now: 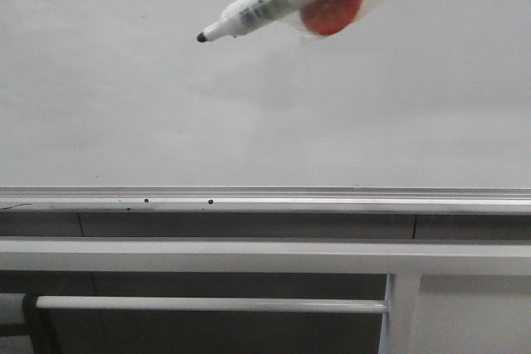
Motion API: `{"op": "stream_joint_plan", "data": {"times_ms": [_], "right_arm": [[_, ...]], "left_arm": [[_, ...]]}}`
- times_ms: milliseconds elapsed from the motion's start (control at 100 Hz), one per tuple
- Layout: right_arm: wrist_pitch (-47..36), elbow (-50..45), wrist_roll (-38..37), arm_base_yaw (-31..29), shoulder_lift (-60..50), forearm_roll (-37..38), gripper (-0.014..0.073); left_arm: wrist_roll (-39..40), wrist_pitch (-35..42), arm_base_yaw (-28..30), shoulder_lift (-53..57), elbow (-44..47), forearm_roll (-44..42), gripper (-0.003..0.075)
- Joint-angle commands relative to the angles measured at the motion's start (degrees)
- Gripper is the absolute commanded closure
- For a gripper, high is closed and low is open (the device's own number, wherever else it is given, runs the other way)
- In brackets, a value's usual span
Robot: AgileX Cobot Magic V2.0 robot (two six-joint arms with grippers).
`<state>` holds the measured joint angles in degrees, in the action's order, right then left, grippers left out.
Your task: Write number 1 on whiteboard
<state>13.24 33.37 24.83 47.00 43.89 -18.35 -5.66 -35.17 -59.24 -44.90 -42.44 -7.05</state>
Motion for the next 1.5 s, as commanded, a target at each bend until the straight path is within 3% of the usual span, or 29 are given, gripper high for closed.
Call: {"op": "stream_joint_plan", "data": {"times_ms": [0,380,620,930,1490], "right_arm": [[-3.3,-0.8,0.5,0.0,-4.5,0.5,0.0657],[-4.8,-14.3,0.2,0.0,-22.9,-0.1,0.0657],[-14.8,-18.5,-0.7,0.0,-25.5,-0.6,0.0656],[-22.2,-18.5,-0.3,-0.4,-18.6,-0.6,0.0655],[-24.3,-17.7,-0.3,-8.0,-15.2,-3.2,0.0655]], "left_arm": [[4.3,5.3,-0.3,4.5,1.6,0.2,0.0741],[23.7,14.3,-0.3,13.9,14.4,-12.6,0.0741],[33.1,19.2,-0.3,13.9,16.9,-20.3,0.0741],[35.5,19.1,-0.3,13.9,16.9,-24.3,0.0741],[35.9,17.6,-0.3,13.9,16.9,-26.3,0.0741]]}}
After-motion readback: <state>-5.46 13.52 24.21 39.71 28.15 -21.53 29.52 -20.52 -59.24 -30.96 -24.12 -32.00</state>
